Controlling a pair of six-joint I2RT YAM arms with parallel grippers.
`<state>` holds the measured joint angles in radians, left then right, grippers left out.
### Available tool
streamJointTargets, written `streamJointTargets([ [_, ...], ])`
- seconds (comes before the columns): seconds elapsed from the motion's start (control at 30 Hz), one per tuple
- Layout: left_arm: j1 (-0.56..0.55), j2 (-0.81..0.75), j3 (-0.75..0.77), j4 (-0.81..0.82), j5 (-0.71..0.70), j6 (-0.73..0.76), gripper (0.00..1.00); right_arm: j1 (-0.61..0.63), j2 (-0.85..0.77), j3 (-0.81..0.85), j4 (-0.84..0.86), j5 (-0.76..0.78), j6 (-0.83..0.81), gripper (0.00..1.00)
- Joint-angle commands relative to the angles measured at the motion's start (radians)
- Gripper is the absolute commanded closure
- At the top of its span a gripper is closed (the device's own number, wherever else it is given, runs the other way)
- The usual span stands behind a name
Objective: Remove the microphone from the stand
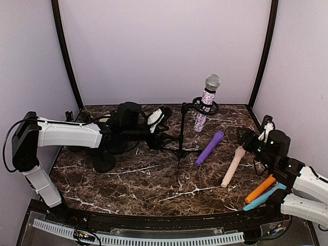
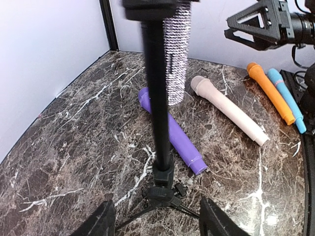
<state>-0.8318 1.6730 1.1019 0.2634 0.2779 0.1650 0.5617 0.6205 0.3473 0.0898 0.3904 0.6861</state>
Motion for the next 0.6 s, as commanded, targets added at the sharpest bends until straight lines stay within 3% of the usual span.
streamJointTargets([
  [0.0, -0.056, -0.023, -0.036, 0.049, -0.138, 0.163, 0.41, -0.008, 0.011, -0.005, 0.021, 0.016, 0.002, 0.24],
  [0.57, -0.076, 0.095, 0.063, 0.017, -0.157, 0.266, 0.51, -0.009, 0.048, -0.001, 0.045, 0.011, -0.002, 0.23],
])
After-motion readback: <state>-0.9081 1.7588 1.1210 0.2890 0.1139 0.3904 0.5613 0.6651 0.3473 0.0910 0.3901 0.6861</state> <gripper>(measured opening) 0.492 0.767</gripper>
